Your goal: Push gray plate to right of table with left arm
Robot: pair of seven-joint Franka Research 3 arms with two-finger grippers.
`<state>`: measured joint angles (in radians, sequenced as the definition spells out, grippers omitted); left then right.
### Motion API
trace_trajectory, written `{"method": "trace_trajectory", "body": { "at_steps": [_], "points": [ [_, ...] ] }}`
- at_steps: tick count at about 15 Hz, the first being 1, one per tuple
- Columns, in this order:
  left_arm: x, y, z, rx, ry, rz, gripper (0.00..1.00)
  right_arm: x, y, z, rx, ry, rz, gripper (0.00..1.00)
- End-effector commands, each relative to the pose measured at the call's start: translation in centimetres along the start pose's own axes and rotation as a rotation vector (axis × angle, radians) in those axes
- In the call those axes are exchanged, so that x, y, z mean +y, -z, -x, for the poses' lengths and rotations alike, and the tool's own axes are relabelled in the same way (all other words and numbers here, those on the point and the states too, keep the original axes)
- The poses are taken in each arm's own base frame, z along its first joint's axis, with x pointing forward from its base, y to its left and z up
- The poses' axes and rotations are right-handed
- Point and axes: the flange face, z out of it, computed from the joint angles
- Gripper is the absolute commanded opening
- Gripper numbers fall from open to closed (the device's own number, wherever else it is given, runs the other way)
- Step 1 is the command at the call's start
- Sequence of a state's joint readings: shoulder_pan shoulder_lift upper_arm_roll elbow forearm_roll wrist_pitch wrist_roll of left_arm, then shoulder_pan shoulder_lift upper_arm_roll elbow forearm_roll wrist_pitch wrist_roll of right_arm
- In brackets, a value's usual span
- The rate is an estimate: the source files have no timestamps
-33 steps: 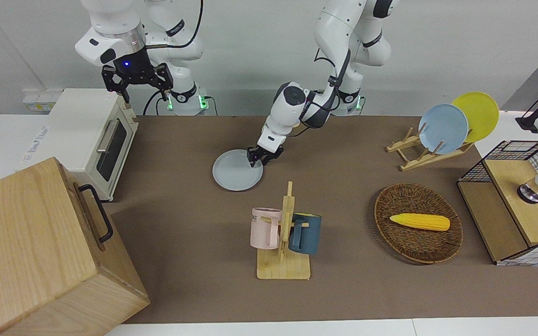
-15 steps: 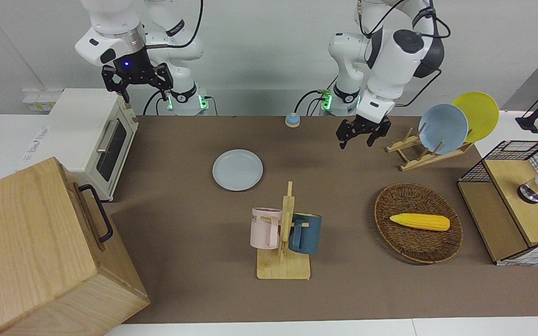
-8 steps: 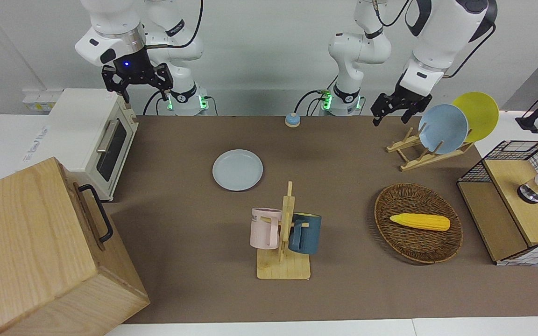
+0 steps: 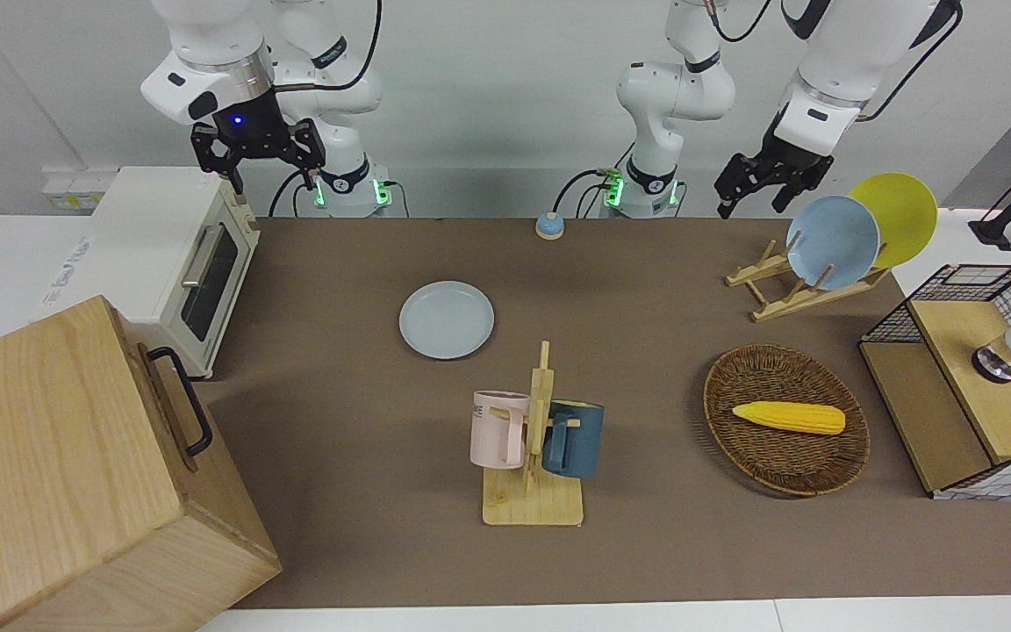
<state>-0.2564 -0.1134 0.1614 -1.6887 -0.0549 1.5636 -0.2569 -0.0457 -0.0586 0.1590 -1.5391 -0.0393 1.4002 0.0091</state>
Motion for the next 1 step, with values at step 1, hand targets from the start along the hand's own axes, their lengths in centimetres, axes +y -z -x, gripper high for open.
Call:
{"method": "trace_trajectory", "body": {
  "at_steps": [1],
  "points": [
    [0.18,0.59,0.06,0.006,-0.007,-0.026,0.99,0.09,0.2,0.48,-0.006,0.004,0.001,0.996]
  ]
}}
